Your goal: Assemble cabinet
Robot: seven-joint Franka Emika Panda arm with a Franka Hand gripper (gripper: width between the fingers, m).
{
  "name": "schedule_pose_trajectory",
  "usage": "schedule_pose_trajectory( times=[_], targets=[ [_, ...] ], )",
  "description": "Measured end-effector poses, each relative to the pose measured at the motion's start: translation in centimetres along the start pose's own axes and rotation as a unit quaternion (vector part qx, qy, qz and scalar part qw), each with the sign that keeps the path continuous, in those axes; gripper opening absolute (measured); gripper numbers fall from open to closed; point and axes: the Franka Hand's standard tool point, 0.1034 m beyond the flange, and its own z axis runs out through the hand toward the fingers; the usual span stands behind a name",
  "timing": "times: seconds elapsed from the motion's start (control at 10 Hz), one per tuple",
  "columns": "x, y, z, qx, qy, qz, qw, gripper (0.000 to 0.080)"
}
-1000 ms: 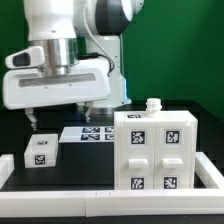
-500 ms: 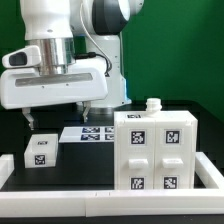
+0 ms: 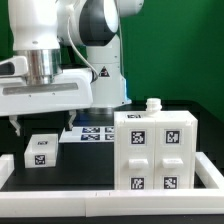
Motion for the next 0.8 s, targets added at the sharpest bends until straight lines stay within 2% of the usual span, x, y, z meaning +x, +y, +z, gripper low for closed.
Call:
schedule_pose_trajectory(
  times=[0.2, 0.5, 0.8],
  targets=[
    [-0.8, 0.6, 1.4, -0.002, -0.004, -0.008, 1.0, 0.0797],
    [-1.7, 0.1, 2.8, 0.005, -0.017, -0.007, 1.0, 0.0797],
    [-2.3, 0.2, 3.8, -0.001, -0.016, -0.008, 1.0, 0.0797]
  ],
)
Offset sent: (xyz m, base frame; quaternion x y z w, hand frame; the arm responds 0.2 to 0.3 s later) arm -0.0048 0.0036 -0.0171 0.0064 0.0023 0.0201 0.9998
